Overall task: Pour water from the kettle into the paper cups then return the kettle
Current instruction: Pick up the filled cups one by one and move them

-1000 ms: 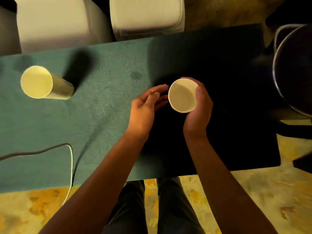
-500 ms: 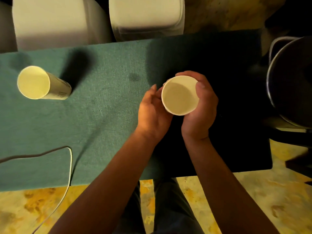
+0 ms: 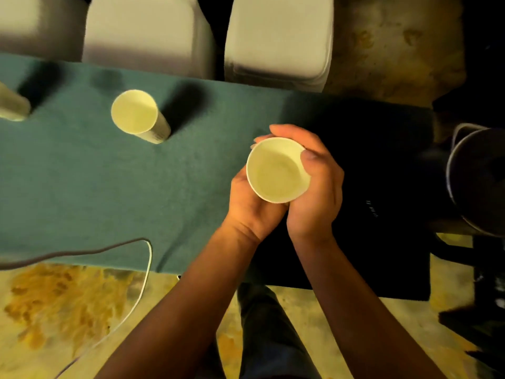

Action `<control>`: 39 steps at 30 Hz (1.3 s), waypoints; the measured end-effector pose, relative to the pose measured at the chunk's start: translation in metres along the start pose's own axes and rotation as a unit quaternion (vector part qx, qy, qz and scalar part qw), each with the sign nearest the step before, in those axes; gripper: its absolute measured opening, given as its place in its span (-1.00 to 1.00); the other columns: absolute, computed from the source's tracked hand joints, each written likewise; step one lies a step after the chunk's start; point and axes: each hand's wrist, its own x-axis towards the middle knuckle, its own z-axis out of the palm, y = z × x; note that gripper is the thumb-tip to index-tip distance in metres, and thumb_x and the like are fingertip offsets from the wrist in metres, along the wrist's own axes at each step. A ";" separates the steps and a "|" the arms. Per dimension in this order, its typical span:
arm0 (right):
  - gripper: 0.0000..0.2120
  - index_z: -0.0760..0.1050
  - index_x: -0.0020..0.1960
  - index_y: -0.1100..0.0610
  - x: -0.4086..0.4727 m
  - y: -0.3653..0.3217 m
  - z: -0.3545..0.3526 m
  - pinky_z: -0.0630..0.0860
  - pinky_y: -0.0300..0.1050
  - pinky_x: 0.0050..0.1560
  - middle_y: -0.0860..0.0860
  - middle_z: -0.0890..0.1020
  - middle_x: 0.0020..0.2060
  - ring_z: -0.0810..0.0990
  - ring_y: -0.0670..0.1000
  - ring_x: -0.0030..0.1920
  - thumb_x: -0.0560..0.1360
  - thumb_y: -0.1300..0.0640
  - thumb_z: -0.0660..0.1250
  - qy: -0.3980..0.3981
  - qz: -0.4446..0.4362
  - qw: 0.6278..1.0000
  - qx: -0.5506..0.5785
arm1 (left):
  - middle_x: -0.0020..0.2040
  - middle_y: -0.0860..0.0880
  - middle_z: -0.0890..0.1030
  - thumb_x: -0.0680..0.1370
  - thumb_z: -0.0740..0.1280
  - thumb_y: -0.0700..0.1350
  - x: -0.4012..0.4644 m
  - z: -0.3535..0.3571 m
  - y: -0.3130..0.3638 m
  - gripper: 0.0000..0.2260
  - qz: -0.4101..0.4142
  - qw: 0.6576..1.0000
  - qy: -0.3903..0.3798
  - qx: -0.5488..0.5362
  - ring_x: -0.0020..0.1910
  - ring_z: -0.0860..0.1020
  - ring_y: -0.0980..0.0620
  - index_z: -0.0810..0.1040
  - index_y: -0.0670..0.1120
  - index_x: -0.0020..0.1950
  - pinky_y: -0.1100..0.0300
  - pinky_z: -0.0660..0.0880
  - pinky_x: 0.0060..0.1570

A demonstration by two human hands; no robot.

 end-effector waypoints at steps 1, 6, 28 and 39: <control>-0.58 0.62 0.13 0.36 -0.002 0.001 0.011 0.61 0.26 0.19 0.38 0.71 0.03 0.68 0.36 0.08 0.52 0.29 0.03 -0.019 0.001 1.000 -0.003 | 0.42 -0.11 0.38 0.48 0.27 -0.02 -0.008 -0.006 0.009 -0.45 0.011 1.000 -0.001 -0.002 0.49 0.29 -0.07 0.34 -0.09 0.47 0.05 0.07 0.57; -0.55 0.67 0.10 0.27 -0.031 0.012 0.080 0.58 0.37 0.14 0.33 0.74 0.02 0.70 0.33 0.08 0.47 0.10 0.09 -0.090 0.006 0.996 -0.011 | 0.31 -0.07 0.36 0.46 0.33 0.00 -0.067 -0.036 0.066 -0.52 0.073 0.997 0.020 -0.001 0.38 0.28 -0.03 0.30 -0.01 0.34 0.09 0.12 0.52; -0.56 0.71 0.07 0.07 -0.155 0.094 0.435 0.64 0.16 0.09 0.27 0.76 0.01 0.71 0.32 0.06 0.43 0.03 0.10 -0.204 0.045 0.978 0.006 | -0.12 -0.07 0.66 0.44 0.32 -0.04 -0.272 -0.142 0.366 -0.80 0.217 0.972 0.057 -0.064 -0.08 0.59 0.01 0.60 -0.11 -0.04 0.20 0.62 -0.11; -0.52 0.71 0.11 0.16 -0.088 0.148 0.577 0.54 0.43 0.14 0.27 0.75 0.05 0.67 0.35 0.12 0.43 0.04 0.11 -0.226 0.021 0.974 -0.022 | 0.64 -0.07 0.09 0.44 0.32 -0.04 -0.250 -0.142 0.534 -0.21 0.199 0.976 0.029 -0.082 0.62 0.07 -0.07 0.10 -0.08 0.63 0.06 0.00 0.58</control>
